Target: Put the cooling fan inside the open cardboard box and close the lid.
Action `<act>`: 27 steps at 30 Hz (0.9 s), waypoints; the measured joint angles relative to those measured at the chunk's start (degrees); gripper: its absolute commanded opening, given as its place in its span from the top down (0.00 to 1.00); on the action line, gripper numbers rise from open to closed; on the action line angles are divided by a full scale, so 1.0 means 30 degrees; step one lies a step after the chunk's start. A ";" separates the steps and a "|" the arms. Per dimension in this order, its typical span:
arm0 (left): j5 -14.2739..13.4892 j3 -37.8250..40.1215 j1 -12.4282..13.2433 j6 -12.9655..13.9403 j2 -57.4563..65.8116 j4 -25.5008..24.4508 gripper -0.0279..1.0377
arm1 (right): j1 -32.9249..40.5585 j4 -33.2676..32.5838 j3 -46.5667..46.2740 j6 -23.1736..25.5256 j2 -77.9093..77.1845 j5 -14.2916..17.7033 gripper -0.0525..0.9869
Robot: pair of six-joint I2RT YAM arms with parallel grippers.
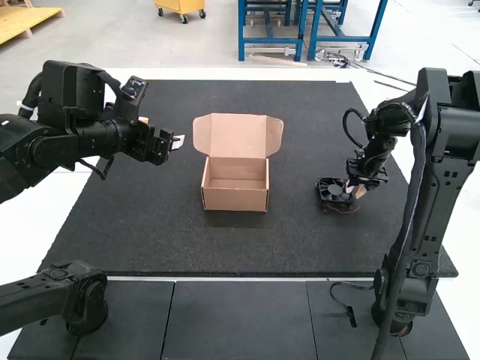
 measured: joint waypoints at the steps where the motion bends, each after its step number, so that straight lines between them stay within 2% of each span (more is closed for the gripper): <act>1: -0.0007 0.0000 0.0000 0.0000 0.0000 -0.0007 0.06 | 0.0000 -0.0036 0.0000 0.0066 -0.0007 -0.0102 0.82; 3: 0.0000 0.0000 0.0000 0.0007 0.0000 -0.0036 0.06 | 0.0007 -0.0036 0.0000 0.0197 0.0000 -0.0350 0.94; 4: 0.0000 0.0000 0.0000 0.0000 0.0000 -0.0066 0.06 | 0.0015 -0.0036 0.0000 0.0240 0.0000 -0.0503 0.96; 22: -0.0066 0.0517 0.0182 0.0321 0.0000 -0.0175 0.06 | 0.0044 -0.0153 0.0160 0.1027 -0.0007 -0.0838 0.96; 27: -0.0058 0.0517 0.0182 0.0503 0.0000 -0.0335 0.06 | 0.0036 -0.1115 0.0226 0.1326 -0.0780 -0.0976 0.96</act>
